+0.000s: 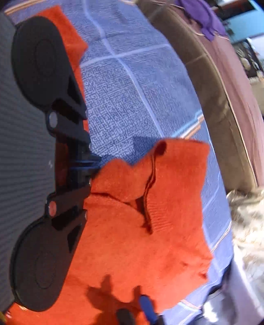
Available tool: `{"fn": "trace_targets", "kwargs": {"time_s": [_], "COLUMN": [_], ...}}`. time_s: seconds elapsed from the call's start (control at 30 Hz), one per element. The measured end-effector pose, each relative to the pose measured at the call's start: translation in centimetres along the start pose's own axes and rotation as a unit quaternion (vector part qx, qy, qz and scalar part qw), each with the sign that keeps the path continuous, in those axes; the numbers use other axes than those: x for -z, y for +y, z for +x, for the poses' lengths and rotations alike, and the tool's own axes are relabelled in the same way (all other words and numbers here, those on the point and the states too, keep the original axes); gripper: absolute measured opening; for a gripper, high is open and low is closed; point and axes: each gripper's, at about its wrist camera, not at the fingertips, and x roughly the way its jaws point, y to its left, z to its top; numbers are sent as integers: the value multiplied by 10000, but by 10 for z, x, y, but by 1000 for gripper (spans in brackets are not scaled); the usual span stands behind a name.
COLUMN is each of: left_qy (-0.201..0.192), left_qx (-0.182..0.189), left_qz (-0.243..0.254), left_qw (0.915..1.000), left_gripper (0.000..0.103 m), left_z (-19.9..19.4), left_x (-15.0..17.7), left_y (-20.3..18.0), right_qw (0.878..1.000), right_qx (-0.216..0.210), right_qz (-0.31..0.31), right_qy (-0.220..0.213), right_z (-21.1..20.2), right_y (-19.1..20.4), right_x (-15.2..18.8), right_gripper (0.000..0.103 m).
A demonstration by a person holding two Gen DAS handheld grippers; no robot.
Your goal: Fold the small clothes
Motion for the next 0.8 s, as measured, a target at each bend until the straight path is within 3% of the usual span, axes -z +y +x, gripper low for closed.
{"fn": "trace_targets", "kwargs": {"time_s": [0.1, 0.2, 0.23, 0.27, 0.43, 0.5, 0.57, 0.6, 0.63, 0.67, 0.7, 0.77, 0.8], "left_qy": [-177, -798, -950, -1036, -825, -1070, -1402, -1593, -1671, -1612, -1465, -975, -762], "left_qx": [141, 553, 663, 688, 972, 1067, 1241, 1450, 1628, 1697, 1607, 1213, 1120], "left_qz": [-611, -1446, -1592, -1658, -1356, -1305, -1544, -1836, -2097, -2211, -2140, -1521, -1192], "left_qw": [9979, 9847, 9804, 9783, 9825, 9799, 9701, 9591, 9495, 9468, 9523, 9760, 9836], "left_gripper": [7, 32, 47, 52, 56, 56, 57, 57, 61, 62, 63, 62, 62], "left_z": [-9, -23, -26, -28, -17, -19, -24, -27, -27, -26, -24, -14, -8], "left_x": [1, 6, 7, 7, -2, -1, 2, 5, 7, 7, 4, 1, 1], "left_y": [19, 47, 53, 57, 49, 46, 54, 62, 67, 71, 71, 60, 53], "right_qw": [9999, 9999, 9998, 9998, 9994, 9992, 9989, 9988, 9987, 9987, 9986, 9984, 9983], "right_qx": [99, 130, 146, 163, 162, 169, 146, 147, 148, 140, 129, 121, 124], "right_qz": [70, 81, 76, 78, 205, 293, 373, 392, 406, 417, 426, 458, 480], "right_qy": [27, 66, 83, 103, 208, 232, 252, 254, 259, 274, 286, 297, 300], "right_z": [-7, -14, -15, -16, -20, -22, -24, -27, -28, -29, -30, -31, -32], "right_y": [-6, -12, -13, -13, -18, -20, -22, -23, -22, -23, -23, -26, -27], "right_x": [4, 10, 12, 15, 27, 32, 36, 38, 40, 40, 42, 45, 45], "right_gripper": [103, 103, 103, 103, 103, 103, 103, 103, 103, 103, 103, 103, 103]}}
